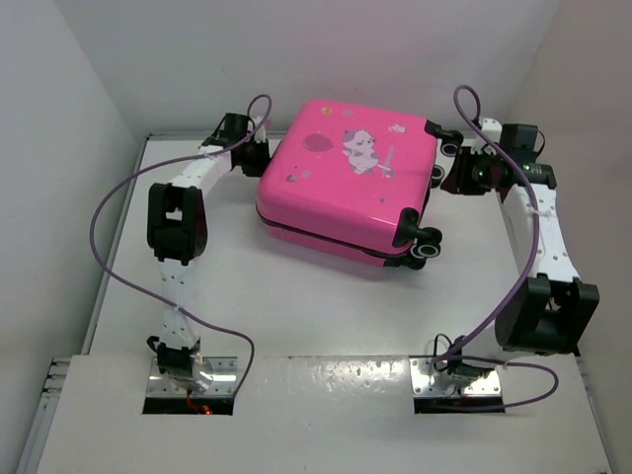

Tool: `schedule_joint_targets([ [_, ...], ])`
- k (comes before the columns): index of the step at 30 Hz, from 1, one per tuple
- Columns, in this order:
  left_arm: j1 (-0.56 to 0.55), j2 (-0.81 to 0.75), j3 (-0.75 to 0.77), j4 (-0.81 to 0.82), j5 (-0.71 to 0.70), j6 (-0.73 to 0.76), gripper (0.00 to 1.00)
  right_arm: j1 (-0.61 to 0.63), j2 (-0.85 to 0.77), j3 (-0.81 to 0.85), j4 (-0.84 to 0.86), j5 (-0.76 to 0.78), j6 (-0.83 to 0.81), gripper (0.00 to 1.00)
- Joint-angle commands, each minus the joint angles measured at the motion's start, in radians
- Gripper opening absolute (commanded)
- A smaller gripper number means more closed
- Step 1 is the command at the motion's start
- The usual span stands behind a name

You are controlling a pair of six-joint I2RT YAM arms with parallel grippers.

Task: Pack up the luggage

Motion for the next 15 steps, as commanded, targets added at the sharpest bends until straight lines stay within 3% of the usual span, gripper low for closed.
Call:
schedule_joint_targets([
  [1,-0.04,0.158,-0.03,-0.121,-0.113,0.013,0.08,0.0,-0.02,-0.06,0.055,0.036,0.013,0.33],
  [3,0.004,0.145,-0.071,-0.132,-0.113,-0.04,0.0,-0.003,-0.014,-0.069,0.072,0.027,0.032,0.33],
  [15,0.366,-0.2,-0.522,0.097,-0.159,-0.383,0.0,-0.015,-0.072,-0.152,0.216,-0.049,0.075,0.33],
])
